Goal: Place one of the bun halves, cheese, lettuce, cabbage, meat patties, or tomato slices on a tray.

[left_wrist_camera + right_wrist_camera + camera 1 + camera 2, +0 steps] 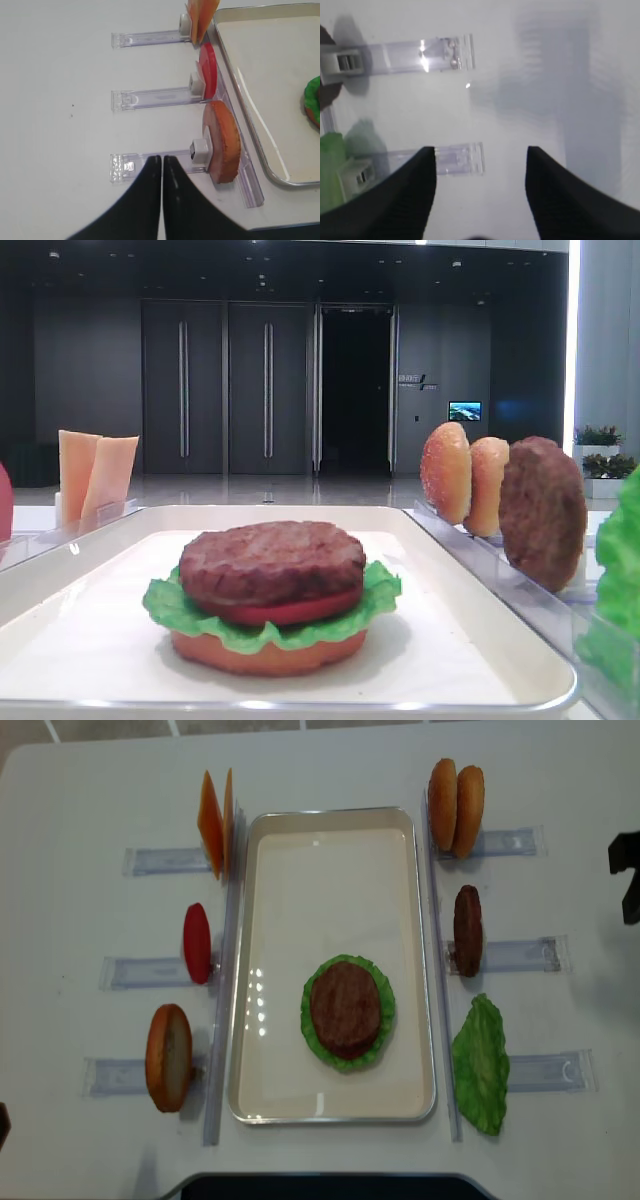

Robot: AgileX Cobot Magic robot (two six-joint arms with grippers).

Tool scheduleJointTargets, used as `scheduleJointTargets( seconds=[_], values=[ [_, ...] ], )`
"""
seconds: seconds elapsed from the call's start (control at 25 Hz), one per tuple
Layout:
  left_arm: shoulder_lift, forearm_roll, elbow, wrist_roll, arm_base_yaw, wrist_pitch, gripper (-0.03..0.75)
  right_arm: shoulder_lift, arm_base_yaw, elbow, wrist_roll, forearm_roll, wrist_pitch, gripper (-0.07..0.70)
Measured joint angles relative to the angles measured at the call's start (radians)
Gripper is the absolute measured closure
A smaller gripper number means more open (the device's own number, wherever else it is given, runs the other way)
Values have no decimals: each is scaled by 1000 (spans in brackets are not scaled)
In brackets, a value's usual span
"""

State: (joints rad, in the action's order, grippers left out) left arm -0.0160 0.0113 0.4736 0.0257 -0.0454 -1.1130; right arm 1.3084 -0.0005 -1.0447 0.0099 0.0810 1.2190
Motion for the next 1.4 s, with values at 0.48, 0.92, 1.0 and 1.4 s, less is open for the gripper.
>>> scheduleJointTargets(
  seconds=[0.48,0.92,1.0,1.4],
  values=[
    [0,0,0,0,0,0,716,-402,0,342,0,0,-45,220],
    [0,0,0,0,0,0,716,-889,0,508,0,2,-97,220],
    [0,0,0,0,0,0,716,-965,0,510,0,2,-97,220],
    [0,0,0,0,0,0,716,-1264,0,513,-44,2,-95,220]
  ],
)
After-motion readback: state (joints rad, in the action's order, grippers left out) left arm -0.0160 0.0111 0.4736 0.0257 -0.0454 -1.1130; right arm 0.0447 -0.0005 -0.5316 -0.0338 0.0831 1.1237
